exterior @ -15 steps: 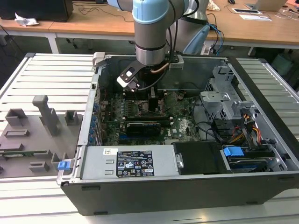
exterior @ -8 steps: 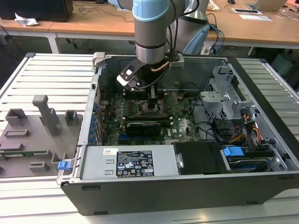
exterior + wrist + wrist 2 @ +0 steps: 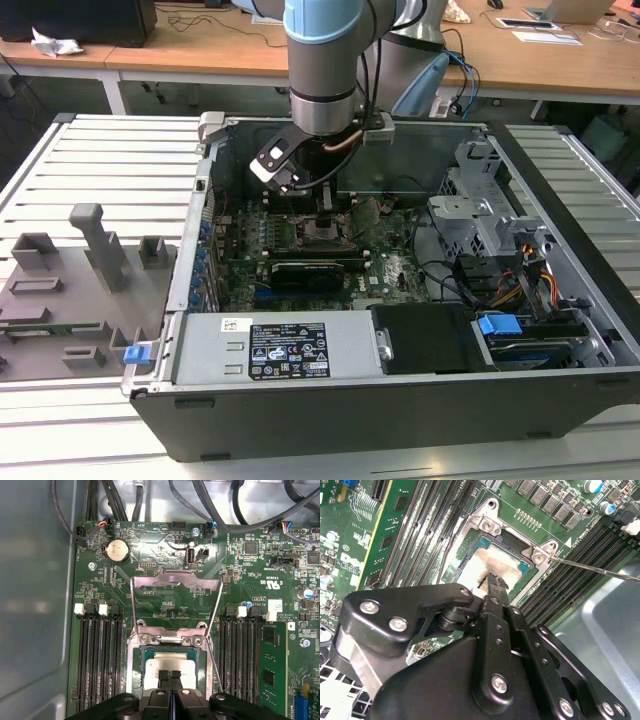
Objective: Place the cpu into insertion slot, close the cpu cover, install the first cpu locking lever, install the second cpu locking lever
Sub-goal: 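Place the cpu into insertion slot, then close the cpu cover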
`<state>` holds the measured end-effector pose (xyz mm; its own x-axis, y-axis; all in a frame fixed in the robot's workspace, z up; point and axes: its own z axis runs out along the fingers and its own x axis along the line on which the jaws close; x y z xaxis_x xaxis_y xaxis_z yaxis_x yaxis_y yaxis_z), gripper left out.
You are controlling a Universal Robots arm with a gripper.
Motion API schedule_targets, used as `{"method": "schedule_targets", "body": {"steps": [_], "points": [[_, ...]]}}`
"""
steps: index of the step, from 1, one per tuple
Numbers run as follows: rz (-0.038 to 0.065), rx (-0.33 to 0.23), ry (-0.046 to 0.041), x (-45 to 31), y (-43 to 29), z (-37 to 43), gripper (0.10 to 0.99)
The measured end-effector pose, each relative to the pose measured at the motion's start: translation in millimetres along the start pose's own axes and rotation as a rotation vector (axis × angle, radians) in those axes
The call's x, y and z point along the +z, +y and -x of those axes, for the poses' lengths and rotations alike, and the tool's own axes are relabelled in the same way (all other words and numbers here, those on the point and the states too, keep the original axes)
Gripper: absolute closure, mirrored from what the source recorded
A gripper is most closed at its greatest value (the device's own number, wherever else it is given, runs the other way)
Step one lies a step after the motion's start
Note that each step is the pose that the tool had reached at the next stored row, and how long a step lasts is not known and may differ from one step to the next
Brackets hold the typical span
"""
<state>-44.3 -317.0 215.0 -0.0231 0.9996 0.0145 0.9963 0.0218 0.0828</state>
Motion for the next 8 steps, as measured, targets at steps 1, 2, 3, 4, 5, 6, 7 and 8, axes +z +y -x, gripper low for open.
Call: {"method": "schedule_targets", "body": {"steps": [1, 2, 3, 4, 5, 6, 7, 8], "points": [[0.0, 0.0, 0.0, -0.6, 0.0, 0.0, 0.98], [0.0, 0.0, 0.0, -1.3, 0.1, 0.0, 0.98], [0.0, 0.0, 0.0, -2.1, 0.2, 0.0, 0.98], [0.0, 0.0, 0.0002, -2.6, 0.2, -0.1, 0.98], [0.0, 0.0, 0.0, -3.0, 0.2, -0.1, 0.98], [0.0, 0.0, 0.0, -3.3, 0.3, 0.0, 0.98], [0.0, 0.0, 0.0, -3.5, 0.3, -0.1, 0.98], [0.0, 0.0, -0.0001, -4.5, 0.3, 0.0, 0.98]]}}
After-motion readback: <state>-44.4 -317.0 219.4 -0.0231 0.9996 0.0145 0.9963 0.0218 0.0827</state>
